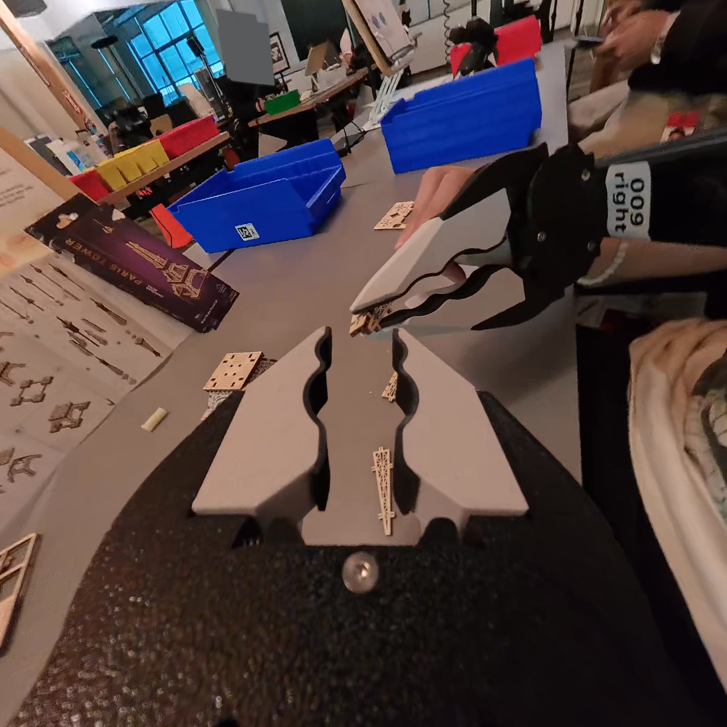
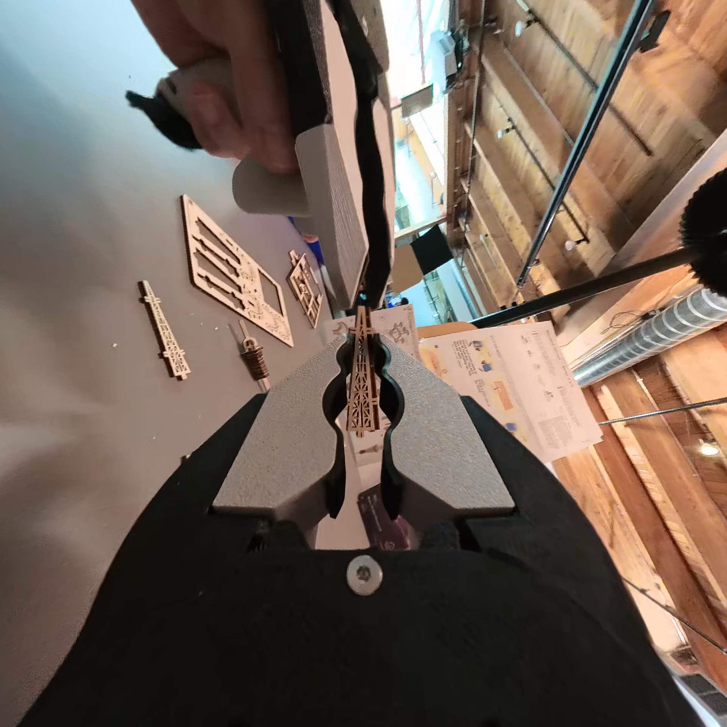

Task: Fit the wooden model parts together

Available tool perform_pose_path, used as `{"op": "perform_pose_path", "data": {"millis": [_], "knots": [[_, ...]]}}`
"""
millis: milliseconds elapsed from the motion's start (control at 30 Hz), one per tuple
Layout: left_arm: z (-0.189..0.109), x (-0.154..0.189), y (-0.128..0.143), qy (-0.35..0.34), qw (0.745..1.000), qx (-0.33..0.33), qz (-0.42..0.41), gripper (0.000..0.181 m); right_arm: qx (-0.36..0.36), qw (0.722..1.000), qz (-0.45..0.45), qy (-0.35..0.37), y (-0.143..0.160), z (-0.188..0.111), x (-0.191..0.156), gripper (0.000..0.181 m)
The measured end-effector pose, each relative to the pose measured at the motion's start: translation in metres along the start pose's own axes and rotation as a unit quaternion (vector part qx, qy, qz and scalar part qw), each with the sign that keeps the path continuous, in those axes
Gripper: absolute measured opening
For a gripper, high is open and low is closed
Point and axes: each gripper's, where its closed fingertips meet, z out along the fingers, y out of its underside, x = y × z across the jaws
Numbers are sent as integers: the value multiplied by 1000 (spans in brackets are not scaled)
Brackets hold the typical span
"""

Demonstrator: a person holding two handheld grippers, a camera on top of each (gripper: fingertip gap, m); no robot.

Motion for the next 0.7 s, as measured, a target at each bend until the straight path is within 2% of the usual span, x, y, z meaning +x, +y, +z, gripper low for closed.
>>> {"op": "perform_pose_path", "data": {"millis": [133,300,467,700], "knots": [[0,-2,-6,2,998,21,-51,18,10,999,-15,37,-6,-4,11,7],[2,6,-14,33,994,47,-94,25,9,997,-63,53,-8,-5,11,7],[4,7,-15,29,994,50,-93,13,20,996,-69,61,-13,-6,12,7],[5,6,-14,21,994,53,-90,12,23,993,-88,70,-12,-7,12,7]]}}
